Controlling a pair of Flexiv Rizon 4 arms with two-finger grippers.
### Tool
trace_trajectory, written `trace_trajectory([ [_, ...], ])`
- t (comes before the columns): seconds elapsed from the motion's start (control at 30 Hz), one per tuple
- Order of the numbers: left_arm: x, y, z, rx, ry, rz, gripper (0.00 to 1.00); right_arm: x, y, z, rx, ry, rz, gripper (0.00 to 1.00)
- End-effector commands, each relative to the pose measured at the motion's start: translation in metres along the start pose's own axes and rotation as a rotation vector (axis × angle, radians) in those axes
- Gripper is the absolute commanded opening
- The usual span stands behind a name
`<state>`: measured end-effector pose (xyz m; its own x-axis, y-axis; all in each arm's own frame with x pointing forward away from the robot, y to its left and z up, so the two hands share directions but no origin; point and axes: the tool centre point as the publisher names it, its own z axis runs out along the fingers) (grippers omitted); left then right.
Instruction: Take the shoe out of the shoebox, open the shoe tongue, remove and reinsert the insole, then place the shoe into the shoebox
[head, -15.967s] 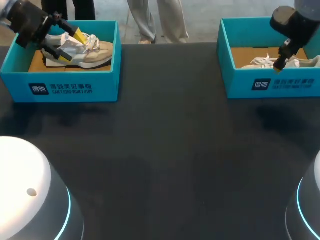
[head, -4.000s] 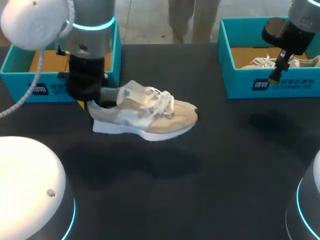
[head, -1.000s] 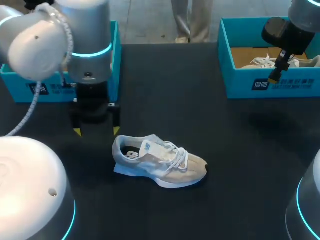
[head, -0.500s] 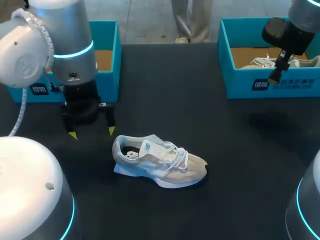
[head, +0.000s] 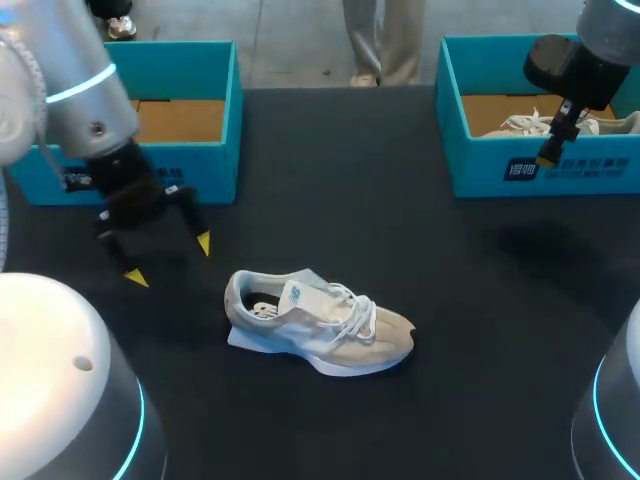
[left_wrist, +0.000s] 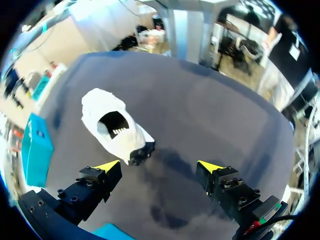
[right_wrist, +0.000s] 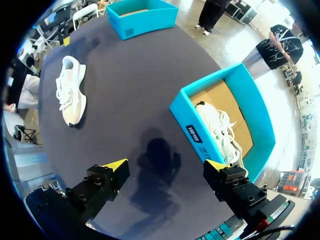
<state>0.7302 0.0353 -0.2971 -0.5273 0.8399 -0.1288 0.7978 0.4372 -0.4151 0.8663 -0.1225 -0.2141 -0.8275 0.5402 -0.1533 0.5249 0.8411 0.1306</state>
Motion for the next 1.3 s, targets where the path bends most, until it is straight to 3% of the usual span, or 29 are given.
trace_trajectory([
  [0.03, 0.012, 0.007, -0.002, 0.161, -0.25, -0.144, 1.0, 0.0, 0.0, 0.0, 0.0, 0.0, 0.0, 1.0],
  [0.3, 0.021, 0.013, -0.007, 0.323, -0.46, -0.283, 1.0, 0.0, 0.0, 0.0, 0.0, 0.0, 0.0, 1.0],
  [0.6, 0.032, 0.015, 0.012, 0.45, -0.602, -0.4, 1.0, 0.0, 0.0, 0.0, 0.0, 0.0, 0.0, 1.0],
  [0.87, 0.04, 0.014, 0.023, 0.513, -0.691, -0.482, 1.0, 0.0, 0.0, 0.0, 0.0, 0.0, 0.0, 1.0],
  [1.3, 0.054, 0.009, 0.032, 0.529, -0.7, -0.593, 1.0, 0.0, 0.0, 0.0, 0.0, 0.0, 0.0, 1.0],
])
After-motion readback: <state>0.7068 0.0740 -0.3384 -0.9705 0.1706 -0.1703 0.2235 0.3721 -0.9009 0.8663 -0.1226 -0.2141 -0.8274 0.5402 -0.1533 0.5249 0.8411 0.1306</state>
